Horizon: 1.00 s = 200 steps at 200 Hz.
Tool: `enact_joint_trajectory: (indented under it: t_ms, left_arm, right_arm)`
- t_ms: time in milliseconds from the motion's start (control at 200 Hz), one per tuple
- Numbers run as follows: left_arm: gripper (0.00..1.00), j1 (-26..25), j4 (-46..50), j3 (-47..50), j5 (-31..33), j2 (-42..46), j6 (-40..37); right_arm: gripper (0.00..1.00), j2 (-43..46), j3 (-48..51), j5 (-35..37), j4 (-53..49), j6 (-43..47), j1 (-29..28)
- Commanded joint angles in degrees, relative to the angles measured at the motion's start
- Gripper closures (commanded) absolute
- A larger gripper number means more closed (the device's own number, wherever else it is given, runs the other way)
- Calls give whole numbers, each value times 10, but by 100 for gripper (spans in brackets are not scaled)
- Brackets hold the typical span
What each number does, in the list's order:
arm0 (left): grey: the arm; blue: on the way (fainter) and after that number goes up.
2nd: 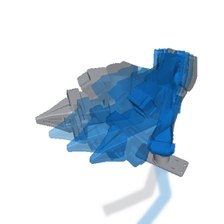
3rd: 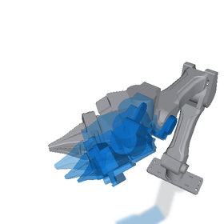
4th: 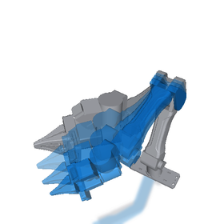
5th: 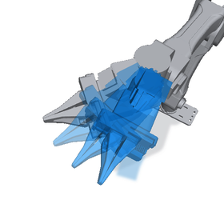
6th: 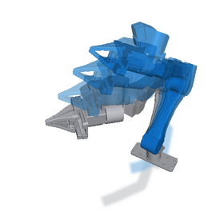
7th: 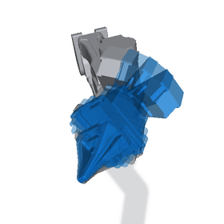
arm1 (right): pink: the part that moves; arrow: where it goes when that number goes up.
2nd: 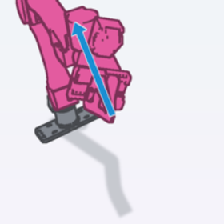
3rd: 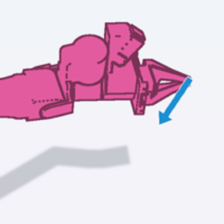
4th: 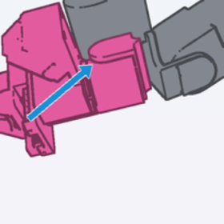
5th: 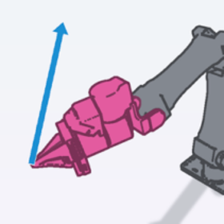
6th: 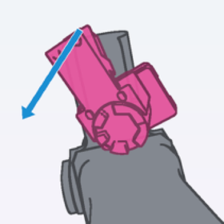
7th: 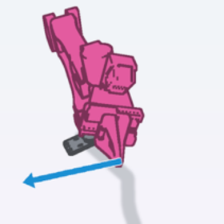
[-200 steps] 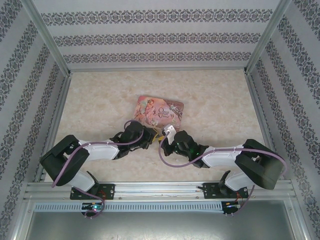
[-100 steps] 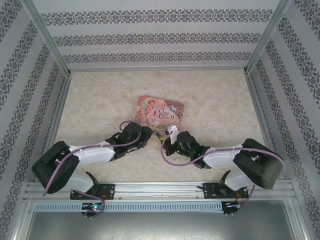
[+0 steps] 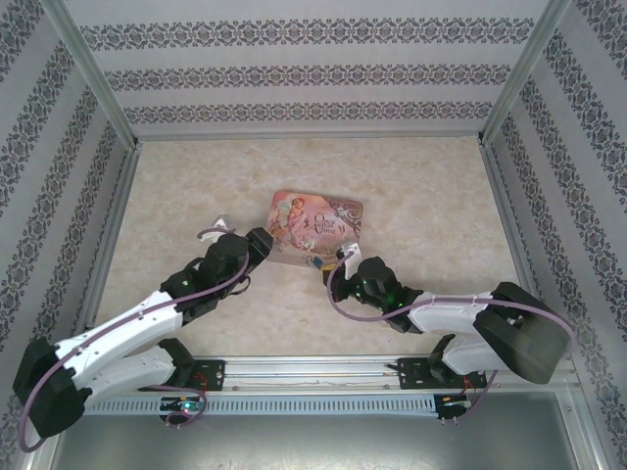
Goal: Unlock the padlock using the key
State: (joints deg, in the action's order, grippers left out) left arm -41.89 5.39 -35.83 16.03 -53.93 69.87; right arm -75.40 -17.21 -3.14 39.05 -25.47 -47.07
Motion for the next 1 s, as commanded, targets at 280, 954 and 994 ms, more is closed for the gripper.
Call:
enact_joint_trajectory:
  t_ms: [280,954,994]
  left_arm:
    - [51,5,61,-71,70,6,-205]
    - [44,5,30,-22,85,34,-194]
    - [43,5,32,-22,86,34,-193]
  right_arm:
    - [100,61,44,-56,11,-121,91]
    - [100,79,84,-196,-47,-206,178]
    - [100,74,84,-196,-46,-207,178]
